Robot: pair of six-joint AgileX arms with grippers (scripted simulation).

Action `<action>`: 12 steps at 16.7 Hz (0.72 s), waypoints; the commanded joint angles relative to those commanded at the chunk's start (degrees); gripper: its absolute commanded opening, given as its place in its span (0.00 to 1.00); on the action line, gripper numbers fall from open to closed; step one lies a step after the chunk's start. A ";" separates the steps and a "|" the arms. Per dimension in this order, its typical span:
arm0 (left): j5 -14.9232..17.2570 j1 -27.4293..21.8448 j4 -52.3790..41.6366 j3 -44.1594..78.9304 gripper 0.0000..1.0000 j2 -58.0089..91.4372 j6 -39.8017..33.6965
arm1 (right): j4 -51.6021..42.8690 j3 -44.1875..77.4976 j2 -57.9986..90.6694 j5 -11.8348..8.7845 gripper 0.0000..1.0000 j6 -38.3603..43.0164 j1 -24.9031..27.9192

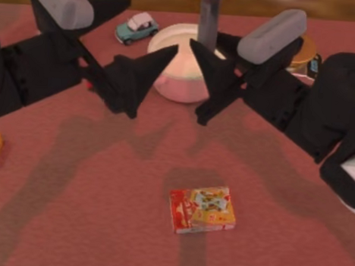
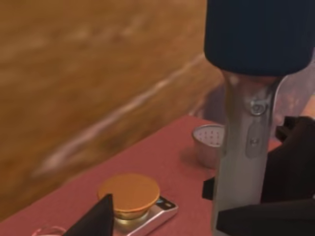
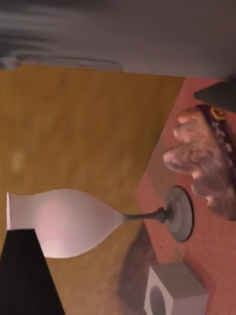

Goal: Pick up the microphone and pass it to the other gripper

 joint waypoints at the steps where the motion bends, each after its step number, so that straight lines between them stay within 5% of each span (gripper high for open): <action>1: 0.00 0.00 0.00 0.00 1.00 0.00 0.00 | 0.00 0.00 0.00 0.00 0.00 0.00 0.00; 6: -0.48 -0.33 0.21 0.64 1.00 0.74 -0.02 | 0.00 0.00 0.00 0.00 0.00 0.00 0.00; 12: -6.33 -6.54 4.01 11.31 1.00 15.46 -0.14 | 0.00 0.00 0.00 0.00 0.00 0.00 0.00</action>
